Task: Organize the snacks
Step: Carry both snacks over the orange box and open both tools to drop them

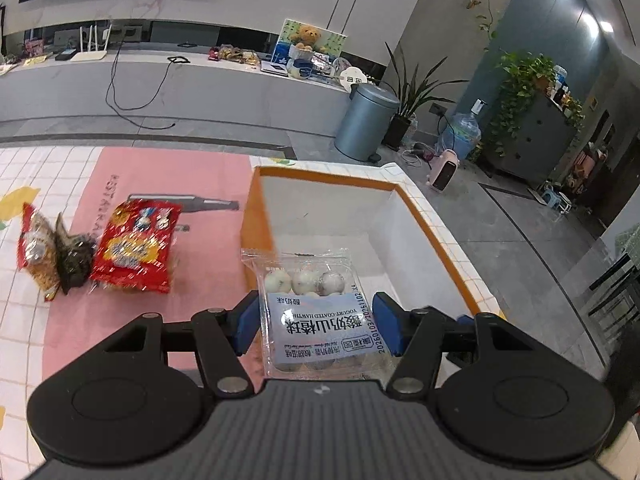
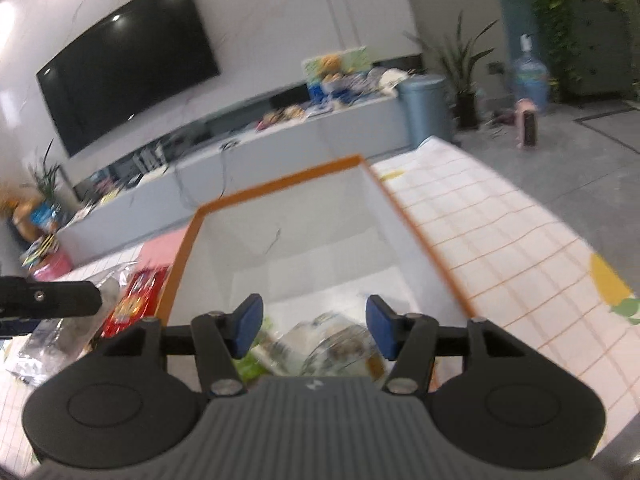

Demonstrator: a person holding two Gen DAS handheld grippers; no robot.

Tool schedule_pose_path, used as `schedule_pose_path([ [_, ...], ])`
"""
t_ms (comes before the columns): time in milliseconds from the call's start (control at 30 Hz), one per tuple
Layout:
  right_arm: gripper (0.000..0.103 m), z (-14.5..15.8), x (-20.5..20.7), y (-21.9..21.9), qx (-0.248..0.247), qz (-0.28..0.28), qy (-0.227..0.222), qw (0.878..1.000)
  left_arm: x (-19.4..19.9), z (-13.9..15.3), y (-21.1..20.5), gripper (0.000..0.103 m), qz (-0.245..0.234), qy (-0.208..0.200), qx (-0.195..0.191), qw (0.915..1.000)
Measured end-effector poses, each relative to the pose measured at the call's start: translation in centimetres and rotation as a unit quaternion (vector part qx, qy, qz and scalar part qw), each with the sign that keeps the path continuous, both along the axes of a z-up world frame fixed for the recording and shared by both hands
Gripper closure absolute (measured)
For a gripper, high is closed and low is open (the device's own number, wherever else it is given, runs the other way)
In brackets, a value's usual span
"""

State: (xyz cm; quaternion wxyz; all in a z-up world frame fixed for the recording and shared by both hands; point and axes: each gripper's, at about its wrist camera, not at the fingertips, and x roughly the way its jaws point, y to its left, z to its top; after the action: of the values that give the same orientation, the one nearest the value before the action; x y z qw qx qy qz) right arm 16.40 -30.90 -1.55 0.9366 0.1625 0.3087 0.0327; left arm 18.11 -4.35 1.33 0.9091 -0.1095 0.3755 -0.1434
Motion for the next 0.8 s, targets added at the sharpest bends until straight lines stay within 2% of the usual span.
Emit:
schedule_pose_path([
  [100,0.046,0.0,0.0,-0.5,-0.001,-0.005,0.001,1.0,1.4,-0.1,-1.8,0.034,-0.001,0.002,0.012,0.9999],
  [233,0.046,-0.1,0.4,-0.9,-0.009,-0.008,0.004,1.0,3.8,-1.2,-4.2,0.034,0.007,0.027,0.025,0.9993],
  [367,0.046,-0.3,0.7,-1.4,-0.009,-0.008,0.005,1.0,5.3,-2.4,-6.3,0.034,0.027,0.027,0.062,0.9973],
  [533,0.046,-0.4,0.7,-2.2,0.002,-0.014,0.008,1.0,6.5,-4.0,-7.3,0.034,0.054,0.032,0.092,0.9937],
  [800,0.046,-0.5,1.0,-1.8,0.0,-0.006,0.012,1.0,7.8,-4.7,-7.9,0.034,0.07,0.035,0.106,0.9913],
])
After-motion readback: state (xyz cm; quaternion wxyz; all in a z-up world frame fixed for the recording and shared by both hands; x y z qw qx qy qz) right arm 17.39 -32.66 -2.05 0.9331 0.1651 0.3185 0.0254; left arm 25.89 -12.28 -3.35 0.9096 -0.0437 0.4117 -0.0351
